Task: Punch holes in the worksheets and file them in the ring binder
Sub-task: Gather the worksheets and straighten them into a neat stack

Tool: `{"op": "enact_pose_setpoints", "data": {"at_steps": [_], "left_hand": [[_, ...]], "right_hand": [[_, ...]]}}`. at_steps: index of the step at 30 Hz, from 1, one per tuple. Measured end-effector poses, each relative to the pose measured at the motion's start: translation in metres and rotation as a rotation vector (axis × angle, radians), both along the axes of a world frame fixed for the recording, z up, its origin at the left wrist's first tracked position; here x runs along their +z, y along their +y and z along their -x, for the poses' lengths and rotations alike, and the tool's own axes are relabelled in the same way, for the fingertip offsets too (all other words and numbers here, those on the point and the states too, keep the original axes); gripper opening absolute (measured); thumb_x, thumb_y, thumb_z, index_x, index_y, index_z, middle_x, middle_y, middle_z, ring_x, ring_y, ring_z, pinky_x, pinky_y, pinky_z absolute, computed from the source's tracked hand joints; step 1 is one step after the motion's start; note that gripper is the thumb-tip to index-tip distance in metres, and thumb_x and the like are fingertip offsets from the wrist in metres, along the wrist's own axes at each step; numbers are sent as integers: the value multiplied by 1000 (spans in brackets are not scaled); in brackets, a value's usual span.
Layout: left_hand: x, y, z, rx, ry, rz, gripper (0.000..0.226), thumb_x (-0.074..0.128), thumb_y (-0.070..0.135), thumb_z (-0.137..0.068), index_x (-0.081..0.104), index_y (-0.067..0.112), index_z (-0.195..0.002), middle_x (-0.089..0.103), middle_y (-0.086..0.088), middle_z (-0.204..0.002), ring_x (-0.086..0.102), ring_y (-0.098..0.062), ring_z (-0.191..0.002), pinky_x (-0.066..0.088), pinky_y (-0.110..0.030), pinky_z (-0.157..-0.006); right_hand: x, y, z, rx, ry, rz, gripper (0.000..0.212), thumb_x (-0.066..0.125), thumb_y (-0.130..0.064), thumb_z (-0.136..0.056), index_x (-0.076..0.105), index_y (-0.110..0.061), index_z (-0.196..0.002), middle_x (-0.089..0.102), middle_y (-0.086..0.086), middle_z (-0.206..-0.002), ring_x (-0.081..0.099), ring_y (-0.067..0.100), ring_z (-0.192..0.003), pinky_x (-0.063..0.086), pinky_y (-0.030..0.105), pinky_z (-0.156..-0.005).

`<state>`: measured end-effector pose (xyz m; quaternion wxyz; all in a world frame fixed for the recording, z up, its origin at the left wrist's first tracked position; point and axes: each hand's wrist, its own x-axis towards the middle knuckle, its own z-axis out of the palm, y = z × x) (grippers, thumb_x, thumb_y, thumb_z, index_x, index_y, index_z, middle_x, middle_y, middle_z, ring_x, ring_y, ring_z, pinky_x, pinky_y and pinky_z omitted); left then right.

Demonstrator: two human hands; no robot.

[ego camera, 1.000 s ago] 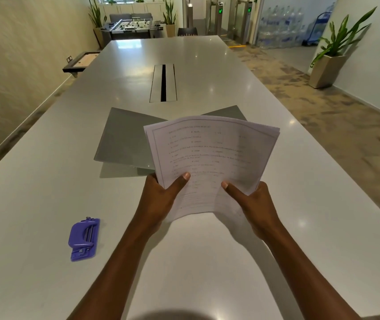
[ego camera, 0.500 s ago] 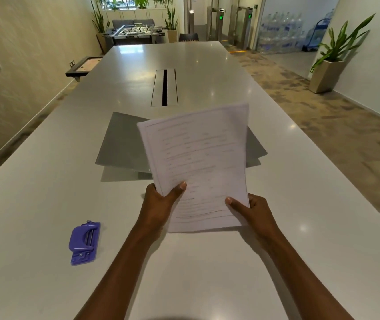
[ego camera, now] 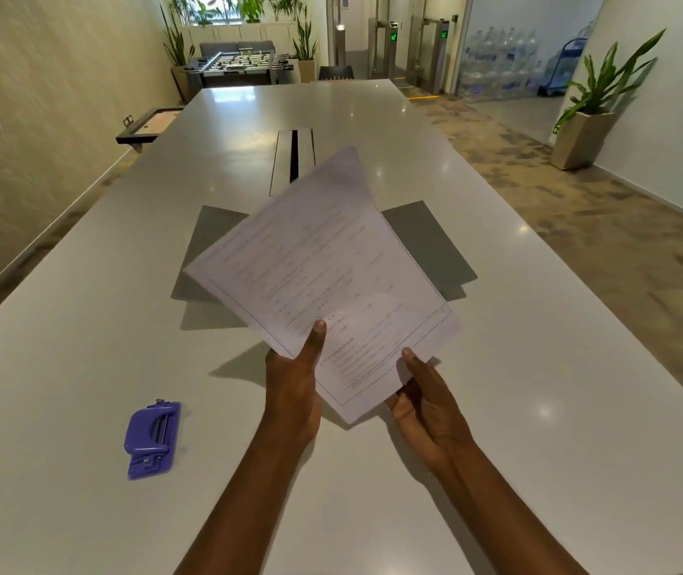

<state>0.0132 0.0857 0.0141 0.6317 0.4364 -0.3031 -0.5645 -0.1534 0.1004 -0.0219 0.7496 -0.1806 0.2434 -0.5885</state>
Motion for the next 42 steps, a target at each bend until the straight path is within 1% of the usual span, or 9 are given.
{"op": "enact_pose_setpoints", "data": {"at_steps": [6, 11, 15, 17, 21, 24, 29, 32, 42], "left_hand": [[0, 13, 8, -42, 41, 27, 49, 64, 9, -101, 55, 33, -143, 73, -5, -132, 73, -32, -118, 60, -56, -93], [11, 5, -35, -1, 180, 61, 38, 51, 7, -106, 59, 15, -142, 67, -11, -142, 65, -29, -131, 52, -50, -109], [26, 2, -85, -58, 172, -17, 46, 41, 28, -110, 85, 16, -101, 81, -7, -114, 78, -20, -103, 65, -34, -81], [28, 1, -99, -161, 45, -2, 47, 39, 29, -110, 85, 19, -102, 81, -6, -109, 78, -19, -98, 65, -32, -78], [20, -9, -94, -310, -240, -5, 36, 59, 25, -97, 69, 13, -129, 77, -11, -123, 74, -31, -114, 63, -40, -88], [8, -13, -80, -235, -332, 11, 35, 71, 26, -87, 70, 20, -122, 79, -5, -118, 73, -29, -115, 60, -49, -94], [-2, -12, -59, -92, -484, 67, 14, 68, 23, -96, 70, 29, -108, 82, 15, -96, 78, -10, -96, 64, -26, -72], [-2, -7, -54, -55, -537, 90, 13, 67, 21, -97, 69, 32, -105, 80, 23, -88, 77, -4, -90, 62, -19, -65], [-22, 3, -52, -25, -582, 52, 26, 76, 14, -93, 69, 19, -117, 78, 22, -93, 76, 0, -93, 61, -16, -71]], "right_hand": [[8, 1, -7, -107, 436, 83, 43, 60, -9, -100, 56, -23, -141, 69, 14, -135, 66, 33, -124, 51, 56, -104], [25, -5, 31, -131, 619, 50, 38, 71, -13, -94, 65, -14, -131, 75, 9, -125, 71, 28, -117, 57, 46, -100], [39, -11, 72, -154, 809, 85, 41, 79, -19, -82, 71, -12, -121, 79, 11, -116, 75, 31, -107, 56, 55, -100], [45, -13, 82, -153, 892, 128, 34, 80, -20, -81, 73, -16, -114, 81, 9, -109, 77, 32, -101, 60, 51, -92], [47, -16, 83, -179, 953, 186, 21, 79, -13, -86, 76, -21, -105, 82, 1, -102, 78, 24, -94, 62, 42, -86], [45, -16, 73, -217, 1001, 215, 19, 80, -16, -87, 76, -28, -102, 82, -4, -100, 78, 15, -90, 61, 41, -86], [32, -16, 67, -296, 1032, 212, 13, 80, -18, -88, 79, -27, -97, 82, 0, -99, 78, 21, -94, 60, 50, -87], [27, -14, 67, -312, 1048, 223, 17, 79, -16, -89, 77, -31, -96, 82, -11, -96, 78, 11, -90, 63, 36, -80], [7, -3, 66, -289, 1070, 172, 26, 81, -8, -86, 72, -24, -104, 78, -9, -98, 77, 6, -86, 62, 22, -69]]}}
